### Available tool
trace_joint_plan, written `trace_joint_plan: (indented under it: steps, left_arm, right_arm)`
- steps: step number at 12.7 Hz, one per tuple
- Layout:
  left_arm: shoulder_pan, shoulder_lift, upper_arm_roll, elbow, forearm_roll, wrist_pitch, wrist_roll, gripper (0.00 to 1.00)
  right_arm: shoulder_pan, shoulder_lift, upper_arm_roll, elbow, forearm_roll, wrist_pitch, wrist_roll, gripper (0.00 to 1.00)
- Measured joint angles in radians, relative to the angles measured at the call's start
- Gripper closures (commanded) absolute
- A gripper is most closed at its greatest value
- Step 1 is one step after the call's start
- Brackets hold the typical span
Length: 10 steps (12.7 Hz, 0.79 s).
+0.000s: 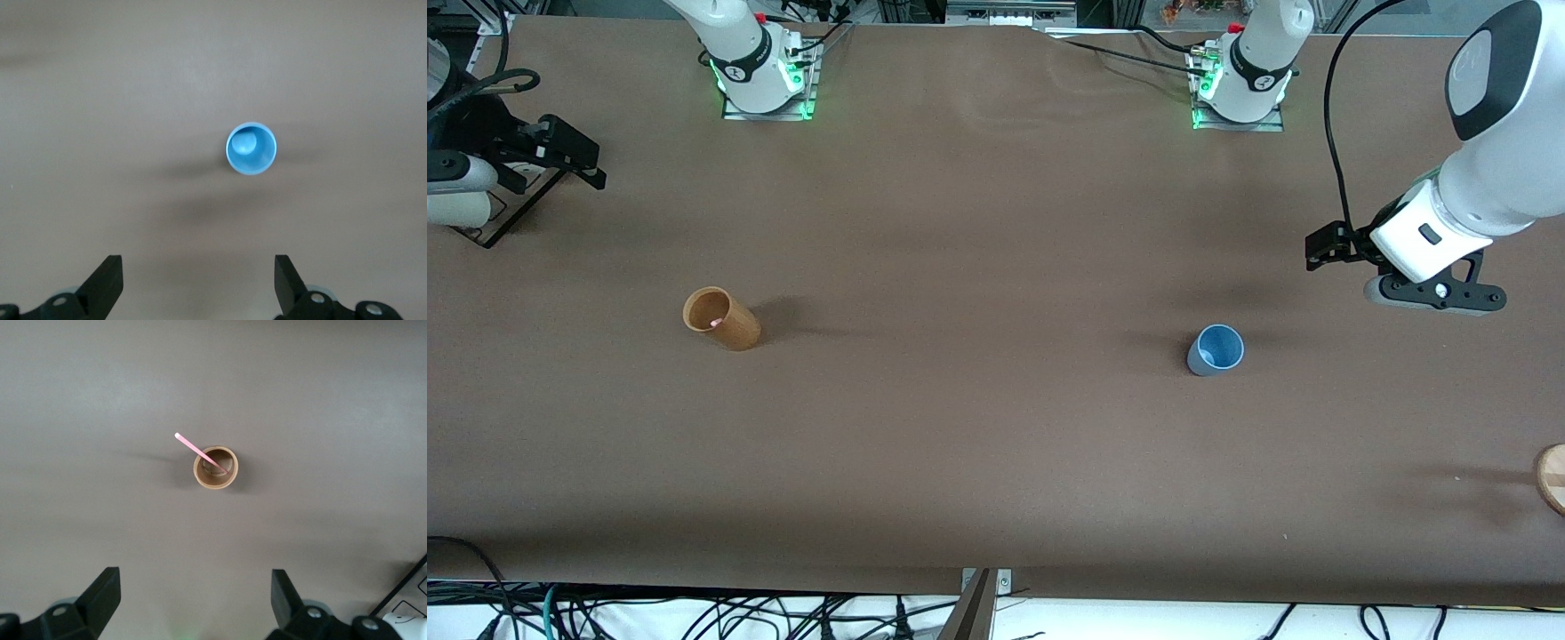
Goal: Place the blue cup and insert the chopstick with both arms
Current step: 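Lower the left gripper onto the blue cup while the right gripper reaches the wooden cup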
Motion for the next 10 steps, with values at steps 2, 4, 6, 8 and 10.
trace_joint_plan:
  steps: [2,4,6,8,10]
  left_arm:
    - [-0.004,0.045,-0.003,-0.001,0.001,0.059,0.014,0.0]
    - [-0.01,0.125,-0.008,-0.003,0.002,0.098,0.052,0.0]
    - [-0.016,0.221,-0.009,-0.006,0.004,0.179,0.138,0.0]
    - [-0.021,0.303,-0.009,-0.008,0.005,0.242,0.232,0.0]
    - [-0.034,0.363,-0.01,-0.012,0.007,0.306,0.298,0.0]
  right_arm:
    - [0.006,0.002,0.004,0.0,0.0,0.0,-0.013,0.0]
    - [0.02,0.011,0.007,0.0,0.0,0.001,-0.02,0.0]
    - [0.029,0.034,0.009,0.0,0.0,0.008,-0.042,0.0]
    - [0.029,0.073,0.009,0.0,0.001,0.034,-0.06,0.0]
    - [0.031,0.122,0.009,-0.002,0.001,0.072,-0.089,0.0]
